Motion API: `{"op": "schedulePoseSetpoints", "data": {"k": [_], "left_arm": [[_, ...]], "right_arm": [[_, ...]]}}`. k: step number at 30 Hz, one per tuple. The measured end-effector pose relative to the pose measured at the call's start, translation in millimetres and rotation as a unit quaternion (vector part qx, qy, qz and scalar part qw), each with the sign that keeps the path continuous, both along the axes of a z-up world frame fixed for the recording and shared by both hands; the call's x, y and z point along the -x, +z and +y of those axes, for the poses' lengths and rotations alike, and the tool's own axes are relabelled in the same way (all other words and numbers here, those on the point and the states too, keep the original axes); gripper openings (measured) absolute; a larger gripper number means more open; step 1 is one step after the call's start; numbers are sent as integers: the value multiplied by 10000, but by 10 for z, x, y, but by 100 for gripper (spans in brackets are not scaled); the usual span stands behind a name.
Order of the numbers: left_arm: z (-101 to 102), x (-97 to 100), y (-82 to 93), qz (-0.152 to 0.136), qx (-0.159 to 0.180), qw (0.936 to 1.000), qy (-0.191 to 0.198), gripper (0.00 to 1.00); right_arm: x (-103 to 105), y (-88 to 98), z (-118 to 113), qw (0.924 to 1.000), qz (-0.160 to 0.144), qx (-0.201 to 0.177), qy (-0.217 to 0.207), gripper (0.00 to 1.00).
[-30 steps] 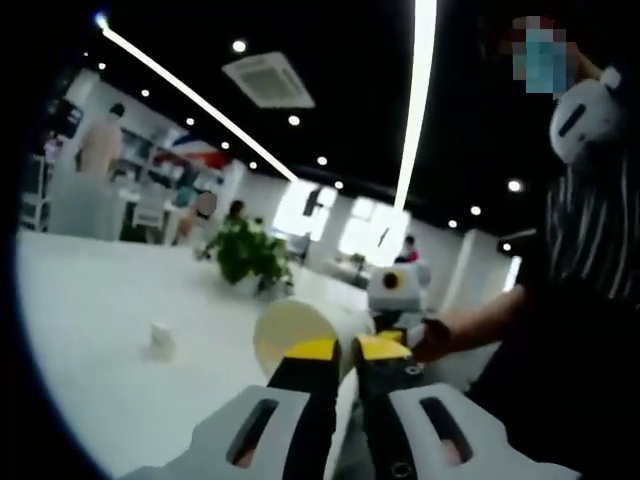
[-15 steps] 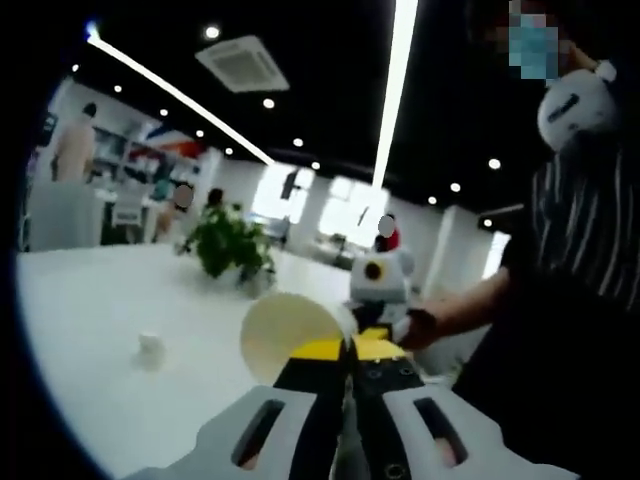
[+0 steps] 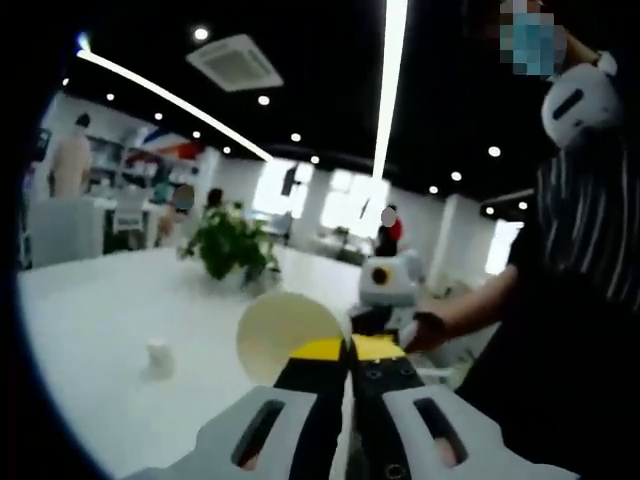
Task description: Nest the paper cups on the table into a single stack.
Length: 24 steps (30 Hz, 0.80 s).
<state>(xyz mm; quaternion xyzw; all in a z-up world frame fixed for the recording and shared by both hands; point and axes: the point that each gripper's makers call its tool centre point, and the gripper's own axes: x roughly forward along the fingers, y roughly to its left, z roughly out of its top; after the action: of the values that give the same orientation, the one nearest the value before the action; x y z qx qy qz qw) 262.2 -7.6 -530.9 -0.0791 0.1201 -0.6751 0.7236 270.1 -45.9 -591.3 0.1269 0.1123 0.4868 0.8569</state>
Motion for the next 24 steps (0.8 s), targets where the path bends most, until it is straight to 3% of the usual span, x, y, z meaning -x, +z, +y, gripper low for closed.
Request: {"op": "schedulePoseSetpoints", "data": {"k": [5,10,16,24], "left_arm": [[-4,-32,-6,-133,-102,9999,-30,0],[36,-117,-59,-98,-218,9997,12,0],[68,-147,-81,-75,-429,9990,47,0],[98,-202,-176,-233,-689,9973,103,0]], "right_arm": [[-31,-80,-155,9997,34,105,-212,42],[-129,-163,-356,9966,-184,582,-549,43],[-266,-175,-587,9914,-266,828,-974,44],[-486,-276,-959,9782,-182,1252,-1646,53]]}}
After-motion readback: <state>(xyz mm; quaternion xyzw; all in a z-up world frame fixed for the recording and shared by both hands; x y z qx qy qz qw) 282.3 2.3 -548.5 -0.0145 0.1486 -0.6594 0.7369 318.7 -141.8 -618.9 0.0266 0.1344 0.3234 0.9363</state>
